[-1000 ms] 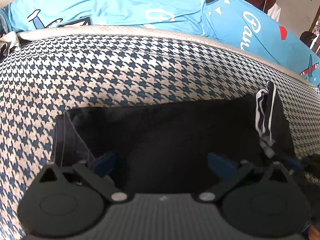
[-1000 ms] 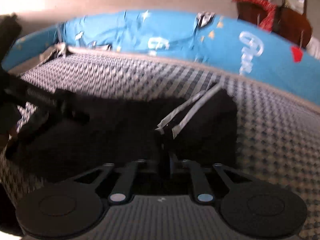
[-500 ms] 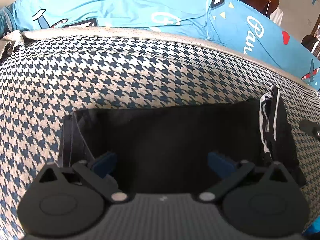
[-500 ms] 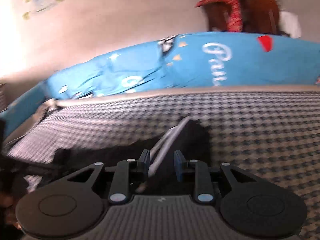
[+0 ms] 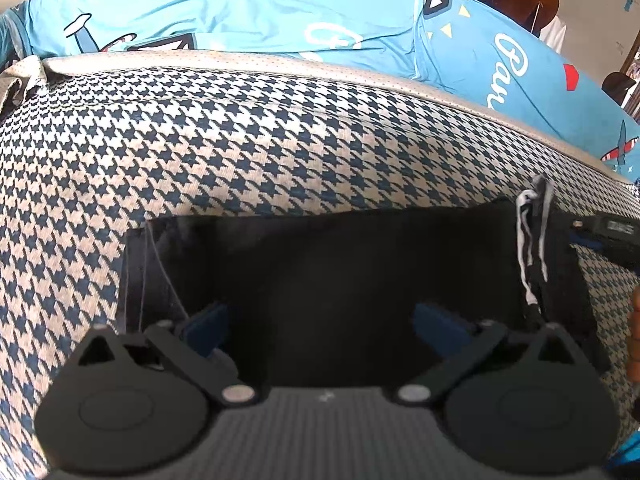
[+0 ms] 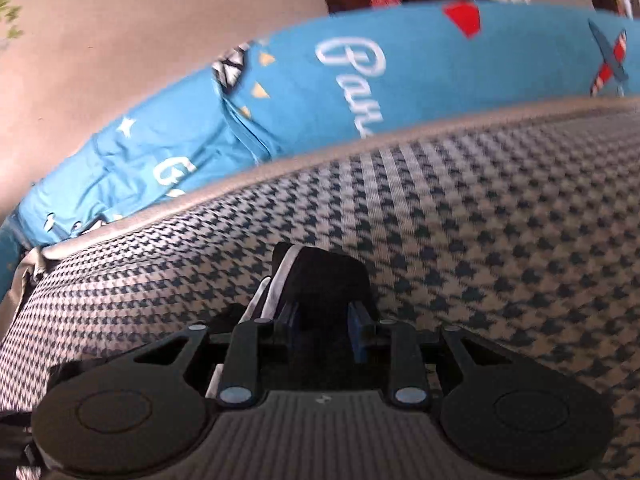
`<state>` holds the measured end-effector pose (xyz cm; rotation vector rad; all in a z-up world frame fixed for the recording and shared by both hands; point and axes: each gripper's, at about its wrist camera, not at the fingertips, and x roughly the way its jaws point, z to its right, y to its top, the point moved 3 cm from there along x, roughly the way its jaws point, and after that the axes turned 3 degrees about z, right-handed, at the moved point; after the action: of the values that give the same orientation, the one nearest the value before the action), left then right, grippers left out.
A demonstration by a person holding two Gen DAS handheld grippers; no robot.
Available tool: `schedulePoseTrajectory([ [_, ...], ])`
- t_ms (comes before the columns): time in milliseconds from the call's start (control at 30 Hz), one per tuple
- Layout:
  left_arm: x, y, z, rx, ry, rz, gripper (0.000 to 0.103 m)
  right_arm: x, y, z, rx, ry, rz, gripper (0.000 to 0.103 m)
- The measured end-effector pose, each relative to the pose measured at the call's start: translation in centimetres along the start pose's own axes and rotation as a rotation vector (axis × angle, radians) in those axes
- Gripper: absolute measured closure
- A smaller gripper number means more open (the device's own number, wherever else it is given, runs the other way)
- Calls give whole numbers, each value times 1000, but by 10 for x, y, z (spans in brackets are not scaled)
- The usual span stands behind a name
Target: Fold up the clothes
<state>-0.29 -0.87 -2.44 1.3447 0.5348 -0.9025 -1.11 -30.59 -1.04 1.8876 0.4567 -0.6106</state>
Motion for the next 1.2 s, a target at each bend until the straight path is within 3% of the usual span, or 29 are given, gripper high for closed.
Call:
schedulePoseTrajectory([
  [100, 1, 1, -1, -4, -4, -1, 0, 18, -3, -2, 11, 77, -22, 72],
  [200, 1, 2, -2, -12, -10, -3, 0, 30, -7, -16, -101, 86, -29, 72],
  [333, 3, 4, 0, -13, -12, -5, 0, 32, -5, -12, -83, 105, -34, 72],
  [533, 5, 5, 2, -16, -1, -9, 0, 10, 6, -3, -105, 67, 30, 72],
  [733, 4, 6, 4, -23, -4, 0, 0, -17, 9, 16, -67, -41, 42, 67],
  [1067, 3, 9, 15, -27, -31, 19, 0, -46, -27, 26, -60, -107, -37, 67],
  [1200, 7, 9, 22, -22, -29, 15, 0, -45, -57, 31, -40, -130, -146, 68],
])
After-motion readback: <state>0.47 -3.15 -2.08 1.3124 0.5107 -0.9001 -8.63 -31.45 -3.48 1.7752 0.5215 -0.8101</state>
